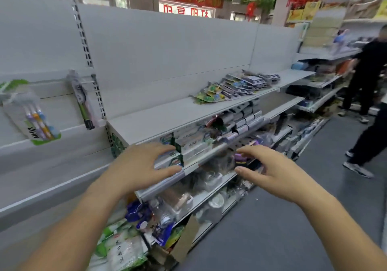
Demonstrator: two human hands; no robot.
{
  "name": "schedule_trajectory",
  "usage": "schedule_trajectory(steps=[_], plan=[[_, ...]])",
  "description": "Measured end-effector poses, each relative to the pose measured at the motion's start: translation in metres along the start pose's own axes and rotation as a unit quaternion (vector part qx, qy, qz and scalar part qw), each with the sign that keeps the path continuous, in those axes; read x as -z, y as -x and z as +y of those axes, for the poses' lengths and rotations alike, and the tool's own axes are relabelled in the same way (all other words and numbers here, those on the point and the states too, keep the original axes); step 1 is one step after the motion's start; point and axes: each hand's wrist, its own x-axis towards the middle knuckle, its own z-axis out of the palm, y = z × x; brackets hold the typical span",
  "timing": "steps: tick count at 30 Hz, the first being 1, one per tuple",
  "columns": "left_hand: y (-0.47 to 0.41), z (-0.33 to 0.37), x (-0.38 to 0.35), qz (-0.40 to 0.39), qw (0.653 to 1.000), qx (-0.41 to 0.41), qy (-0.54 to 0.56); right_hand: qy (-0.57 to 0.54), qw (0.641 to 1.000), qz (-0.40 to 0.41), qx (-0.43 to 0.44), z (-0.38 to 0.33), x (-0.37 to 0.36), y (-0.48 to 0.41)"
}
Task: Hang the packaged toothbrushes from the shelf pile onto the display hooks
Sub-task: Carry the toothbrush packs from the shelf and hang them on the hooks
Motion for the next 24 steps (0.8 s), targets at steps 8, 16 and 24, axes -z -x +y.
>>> schedule_trajectory(steps=[8,16,24], plan=[[-0.132,0.141,-0.019,-0.013,0.996,-0.091,-0.017,0.048,0.997,-0.002,-0.063,0.148,0.057,0.017],[-0.237,0.182,-0.048,-0.061,0.993,-0.102,-0.022,0.05,0.995,-0.006,-0.088,0.245,0.064,-0.032],[-0.401,0.176,-0.088,-0.036,0.995,-0.093,0.031,0.073,0.989,-0.037,-0.126,0.336,0.072,-0.162]])
